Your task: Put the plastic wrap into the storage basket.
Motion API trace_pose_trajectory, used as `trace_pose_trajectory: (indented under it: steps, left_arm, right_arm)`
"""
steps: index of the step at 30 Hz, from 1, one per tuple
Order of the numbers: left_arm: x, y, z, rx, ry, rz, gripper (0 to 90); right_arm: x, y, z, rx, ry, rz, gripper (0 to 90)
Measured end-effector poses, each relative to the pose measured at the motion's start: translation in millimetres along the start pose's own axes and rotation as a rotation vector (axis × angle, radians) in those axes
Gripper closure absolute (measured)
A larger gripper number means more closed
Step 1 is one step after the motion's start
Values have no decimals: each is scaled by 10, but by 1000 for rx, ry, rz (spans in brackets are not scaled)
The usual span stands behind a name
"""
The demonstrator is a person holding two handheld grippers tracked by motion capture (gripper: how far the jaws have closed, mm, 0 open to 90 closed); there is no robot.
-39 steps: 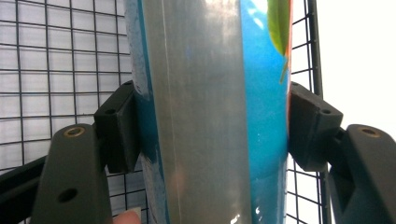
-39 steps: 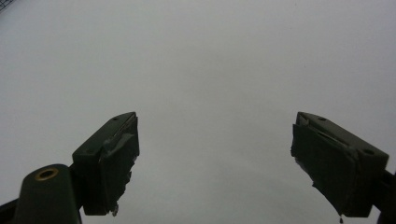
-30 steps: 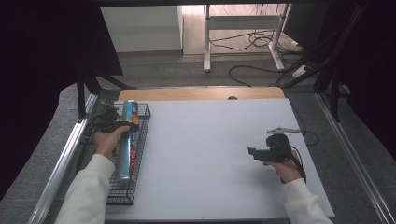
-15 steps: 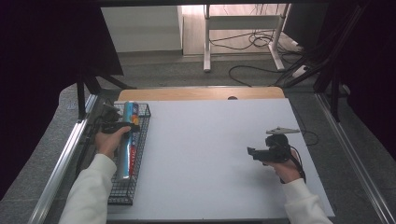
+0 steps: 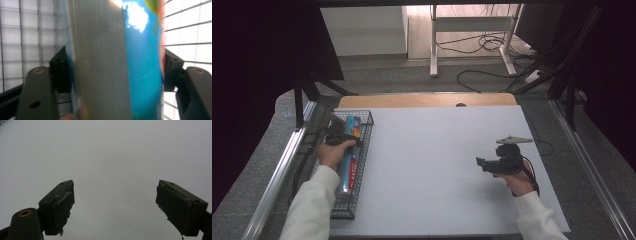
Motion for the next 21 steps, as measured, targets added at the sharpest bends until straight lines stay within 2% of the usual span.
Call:
trace_pose_trajectory:
  steps: [1,2,5,6,7,10,13,15,21]
  left_arm:
    - [5,-3,6,-18,14,-14,302]
    - [6,-6,2,-4,16,-4,303]
    - [19,-1,-4,-6,9,14,278]
    - [39,-20,-25,-7,-7,32,278]
    - [78,-50,-48,-4,-25,55,239]
    - [223,-116,-77,-52,-55,62,195]
    - [377,-160,-68,-70,-78,88,160]
    - [474,-204,-44,-92,-95,104,158]
    - [777,-356,52,-178,-169,108,154]
  right_arm:
    - [1,-1,-1,-2,0,0,152]
    - [0,-3,-1,-5,1,1,152]
    - [-7,9,0,3,4,-1,152]
    - [-6,14,1,6,4,-2,152]
    - [-6,15,-1,7,3,-1,152]
    - [-4,6,-1,4,4,5,152]
    - [-2,5,0,4,4,4,152]
    - [5,12,0,4,3,2,152]
    - [44,2,2,5,-3,1,152]
Point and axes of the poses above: each handheld gripper's, and its own axes: x roughly backward along the jaws, z roughly out of its underside, y roughly to its left, the point moved 8 cm from there along -x, roughly forward along the jaws, and after that the axes turned 9 degrees about z, right-handed, at the moved point
